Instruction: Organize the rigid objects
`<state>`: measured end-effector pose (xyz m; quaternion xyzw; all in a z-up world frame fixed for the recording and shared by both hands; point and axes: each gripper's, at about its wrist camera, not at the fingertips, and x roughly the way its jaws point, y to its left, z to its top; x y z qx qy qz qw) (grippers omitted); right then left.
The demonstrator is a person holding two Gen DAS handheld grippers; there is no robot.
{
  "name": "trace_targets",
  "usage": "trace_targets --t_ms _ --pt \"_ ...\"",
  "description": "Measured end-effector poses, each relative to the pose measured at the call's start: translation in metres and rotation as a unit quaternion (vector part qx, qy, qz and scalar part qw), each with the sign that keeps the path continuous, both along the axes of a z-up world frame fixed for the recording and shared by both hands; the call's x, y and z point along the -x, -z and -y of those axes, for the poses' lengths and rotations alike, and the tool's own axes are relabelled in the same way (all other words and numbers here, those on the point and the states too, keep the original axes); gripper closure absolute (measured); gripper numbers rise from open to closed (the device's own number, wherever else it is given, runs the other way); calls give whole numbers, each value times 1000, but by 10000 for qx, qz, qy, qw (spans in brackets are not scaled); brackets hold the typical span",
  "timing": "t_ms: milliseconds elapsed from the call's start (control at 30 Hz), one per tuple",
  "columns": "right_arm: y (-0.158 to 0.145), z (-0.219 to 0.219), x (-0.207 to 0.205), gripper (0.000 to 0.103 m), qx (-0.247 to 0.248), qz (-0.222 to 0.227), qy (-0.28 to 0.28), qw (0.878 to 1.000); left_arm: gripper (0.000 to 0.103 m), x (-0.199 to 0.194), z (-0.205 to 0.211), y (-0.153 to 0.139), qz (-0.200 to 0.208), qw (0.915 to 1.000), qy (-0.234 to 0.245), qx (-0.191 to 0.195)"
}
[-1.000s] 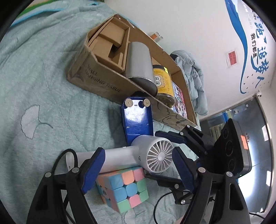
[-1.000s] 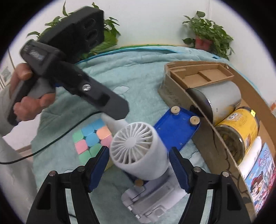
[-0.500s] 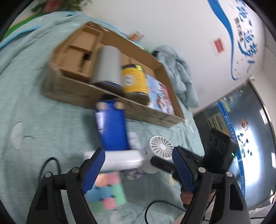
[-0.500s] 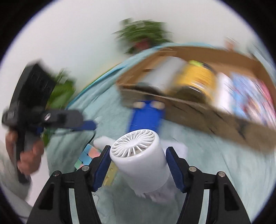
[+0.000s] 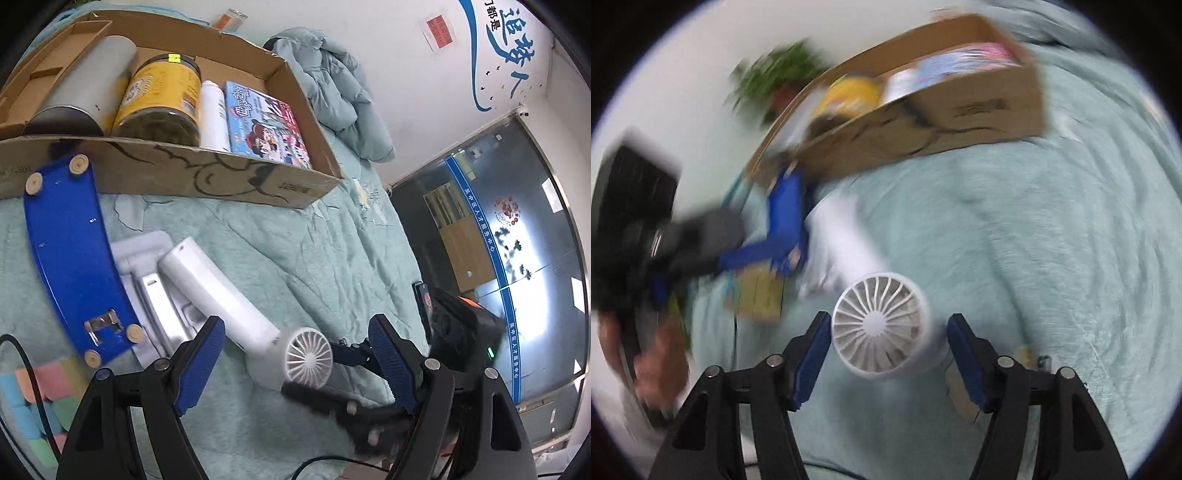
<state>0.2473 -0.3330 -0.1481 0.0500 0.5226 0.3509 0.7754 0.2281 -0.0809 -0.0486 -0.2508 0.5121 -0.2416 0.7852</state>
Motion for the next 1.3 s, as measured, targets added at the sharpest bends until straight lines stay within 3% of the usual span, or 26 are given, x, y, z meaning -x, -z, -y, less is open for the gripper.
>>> trace_targets --t_ms 167,300,333,367,467,533,600,700,833,967,1067,1100,1167,1233,1300 --pt "-25 -6 18 33 485 1317 -727 9874 24 2 6 11 -161 9998 -102 -47" --pt "-22 -13 13 35 345 1472 -786 9854 25 -7 10 20 -272 9994 -172 -91" --pt "-19 -16 8 50 382 1440 -715 9863 25 -10 10 21 -280 9994 -165 -106" --pt "-16 -20 2 49 463 1397 -628 9871 25 -11 11 22 -290 9994 -170 -119" --pt "-8 -7 -12 50 1 922 -193 9956 26 -15 13 25 -354 9991 -185 -126" --pt "1 12 -26 79 -647 307 233 9972 26 -19 16 26 -377 9990 -183 -153" --pt "15 33 -40 77 -1250 -395 615 9895 26 -25 21 26 -379 9990 -154 -207" --pt "9 47 -39 45 -604 173 962 9934 27 -36 35 27 -361 9990 8 -267" --pt "-13 40 -18 34 -329 929 440 9942 35 -51 48 35 -421 9987 161 -220" --pt "-24 7 13 33 20 1635 -453 9855 38 -59 59 43 -614 9974 347 113" --pt "-18 -7 20 33 287 1818 -444 9819 38 -56 57 41 -568 9978 322 111" --pt "-13 -13 16 35 418 1807 -367 9820 38 -54 54 40 -556 9979 285 143" --pt "-8 -17 12 47 350 1730 -333 9837 38 -49 43 36 -525 9984 157 132" --pt "-6 -14 7 48 135 1564 -244 9873 35 -47 36 34 -507 9987 49 20" --pt "-2 0 -9 48 -414 967 45 9944 34 -47 30 33 -491 9988 -44 -7"
